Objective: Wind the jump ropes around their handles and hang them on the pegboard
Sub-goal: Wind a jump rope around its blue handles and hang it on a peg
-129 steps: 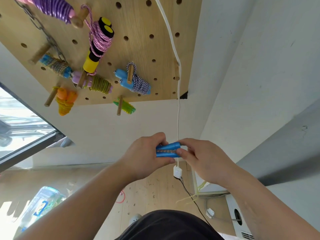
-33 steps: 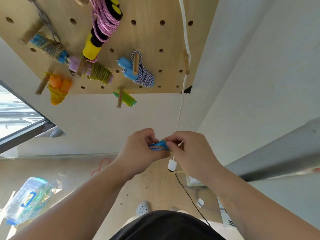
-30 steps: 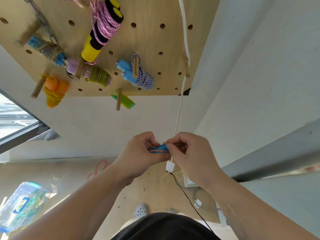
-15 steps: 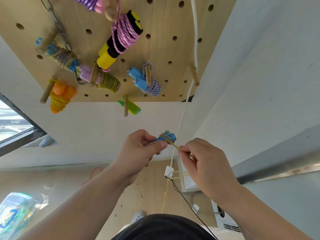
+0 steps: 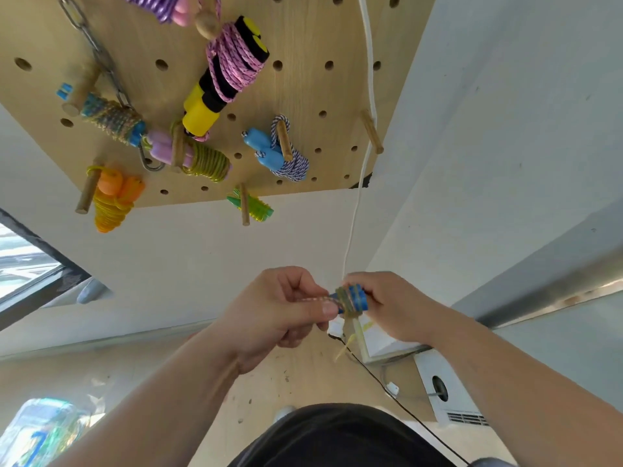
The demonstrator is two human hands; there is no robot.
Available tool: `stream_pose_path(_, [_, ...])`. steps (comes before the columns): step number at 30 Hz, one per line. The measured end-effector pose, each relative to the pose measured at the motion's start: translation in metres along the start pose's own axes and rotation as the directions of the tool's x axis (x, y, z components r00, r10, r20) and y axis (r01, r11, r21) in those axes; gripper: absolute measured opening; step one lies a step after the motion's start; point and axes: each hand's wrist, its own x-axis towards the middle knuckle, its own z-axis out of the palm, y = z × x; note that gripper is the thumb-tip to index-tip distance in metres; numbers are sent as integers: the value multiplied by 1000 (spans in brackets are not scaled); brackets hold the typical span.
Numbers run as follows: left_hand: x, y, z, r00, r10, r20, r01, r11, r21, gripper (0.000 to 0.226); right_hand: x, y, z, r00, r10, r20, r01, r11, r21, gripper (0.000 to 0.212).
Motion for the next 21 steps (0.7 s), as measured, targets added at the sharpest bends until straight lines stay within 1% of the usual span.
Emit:
stream_pose_path(2, [-1,-4,0,1000,-23,2,22,978,209,27,12,-4,-15,993,29,116,-24,999,-46,23])
stream_pose_path(4, [0,-8,0,999,-17,-36,32,884,467,27,21,-12,-27,985,36,167,-15,993,-121,22])
stream_pose_path(6, [4,-14,-2,995,38,-98,35,756,653,28,27,-23,-31,989,29,144,-5,986,-164,18])
stream_pose_path(7, [8,-18,-4,987,77,-143,46,714,699,28,28,-30,-30,994,20,108,-1,985,-170,17])
stream_pose_path(8, [11,-21,-6,973,116,-201,62,705,707,28,29,-36,-27,998,8,61,2,985,-172,16])
stream_pose_path(11, [21,-24,-13,909,210,-359,59,789,611,29,23,-50,-12,996,-20,-82,2,975,-224,12])
stream_pose_path(13, [24,-21,-13,876,249,-413,18,839,543,32,16,-53,-3,985,-61,-162,18,966,-258,14])
stream_pose_path(14, [25,-19,-13,870,242,-429,3,869,495,34,12,-53,1,976,-83,-201,31,968,-249,16])
stream_pose_path(15, [26,-17,-12,871,212,-443,-6,907,422,35,8,-53,3,964,-98,-245,44,975,-219,17])
stream_pose_path(17, [29,-13,-11,892,85,-444,5,980,197,34,0,-50,6,936,-98,-338,58,990,-127,13])
stream_pose_path(19, [30,-10,-11,926,-57,-372,56,998,-13,26,-6,-44,8,913,-79,-400,60,996,-59,9])
stream_pose_path(21, [30,-7,-12,951,-146,-272,119,986,-113,20,-9,-36,10,892,-88,-443,70,996,-57,13])
